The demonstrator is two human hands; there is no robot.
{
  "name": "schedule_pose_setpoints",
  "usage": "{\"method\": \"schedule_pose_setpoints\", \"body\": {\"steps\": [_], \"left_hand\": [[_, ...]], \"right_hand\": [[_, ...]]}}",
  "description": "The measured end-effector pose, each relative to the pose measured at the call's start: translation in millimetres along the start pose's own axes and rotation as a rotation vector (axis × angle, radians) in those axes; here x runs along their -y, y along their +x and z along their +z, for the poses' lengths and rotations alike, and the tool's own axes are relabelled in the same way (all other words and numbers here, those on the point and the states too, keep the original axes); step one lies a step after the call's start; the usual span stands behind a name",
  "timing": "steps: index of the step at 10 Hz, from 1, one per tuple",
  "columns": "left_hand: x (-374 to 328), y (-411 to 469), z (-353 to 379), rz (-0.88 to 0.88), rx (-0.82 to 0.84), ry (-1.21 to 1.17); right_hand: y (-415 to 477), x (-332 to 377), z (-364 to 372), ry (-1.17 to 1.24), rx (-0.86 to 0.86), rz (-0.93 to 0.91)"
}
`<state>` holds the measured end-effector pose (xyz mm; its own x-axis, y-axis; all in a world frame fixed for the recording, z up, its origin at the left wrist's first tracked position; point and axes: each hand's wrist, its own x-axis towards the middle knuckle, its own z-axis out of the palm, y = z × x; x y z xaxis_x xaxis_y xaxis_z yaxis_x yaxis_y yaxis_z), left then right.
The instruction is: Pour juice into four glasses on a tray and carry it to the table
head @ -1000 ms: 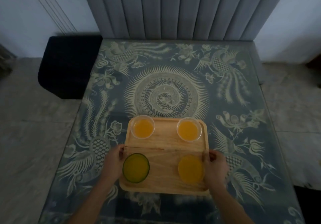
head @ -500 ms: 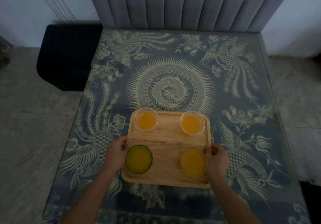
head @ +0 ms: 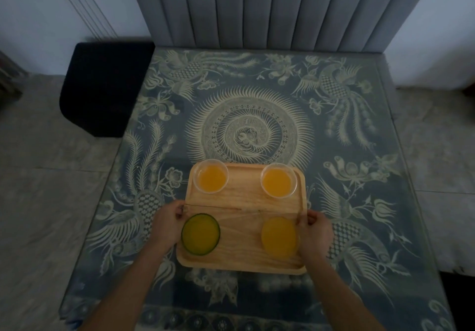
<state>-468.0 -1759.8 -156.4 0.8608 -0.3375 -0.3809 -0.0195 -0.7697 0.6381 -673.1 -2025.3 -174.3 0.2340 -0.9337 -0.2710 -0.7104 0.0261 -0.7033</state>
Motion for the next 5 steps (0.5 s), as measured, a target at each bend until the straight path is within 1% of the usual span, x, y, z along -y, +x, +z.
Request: {"method": "schedule_pose_setpoints", "body": {"steps": [1,2,3,4,5], "left_hand": [[-2,-1,1,0.022,-0.008,0.021],[-4,-1,1,0.034,-0.016,0.012],[-12,-6,-2,0.017,-0.001,0.025],[-28,-14,-7,-0.027,-0.016,0.02],[-49,-26,-21,0.011,-0.088,0.024]], "right_hand": [[2,1,-2,0.009,0.017,0.013],[4,1,-6,0.005,0.055,-0.018],[4,1,-16,-0.061,0.095,-0.116],[6,-11,-22,-0.1,0.086,-0.175],[-7,8,-41,-0.113,0.056,-0.238]]}}
